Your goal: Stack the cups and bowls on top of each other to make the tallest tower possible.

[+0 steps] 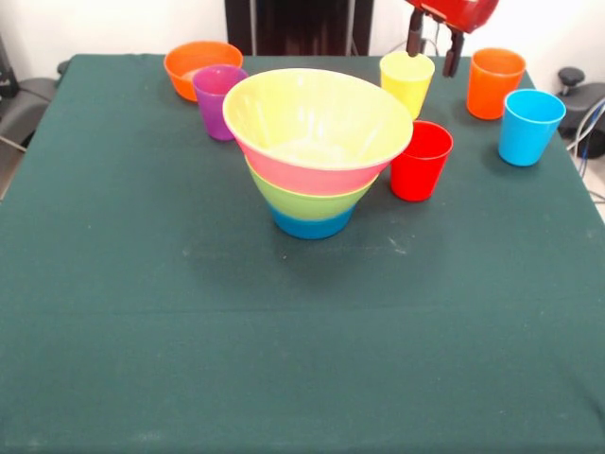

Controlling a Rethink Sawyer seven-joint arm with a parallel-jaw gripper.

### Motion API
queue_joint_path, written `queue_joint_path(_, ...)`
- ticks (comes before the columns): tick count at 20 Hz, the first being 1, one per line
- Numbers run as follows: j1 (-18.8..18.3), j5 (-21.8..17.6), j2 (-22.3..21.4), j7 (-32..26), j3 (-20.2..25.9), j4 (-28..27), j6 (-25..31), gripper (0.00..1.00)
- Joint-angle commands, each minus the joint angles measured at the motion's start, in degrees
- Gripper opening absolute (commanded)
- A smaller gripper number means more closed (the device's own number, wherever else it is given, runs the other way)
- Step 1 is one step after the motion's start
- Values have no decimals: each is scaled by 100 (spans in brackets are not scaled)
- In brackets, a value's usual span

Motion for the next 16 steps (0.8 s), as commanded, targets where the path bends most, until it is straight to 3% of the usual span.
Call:
queue_joint_path(1,-49,47,84,707,687,495,-553,100)
queue_joint_path(16,-355,-67,153,518,940,777,-1055,100)
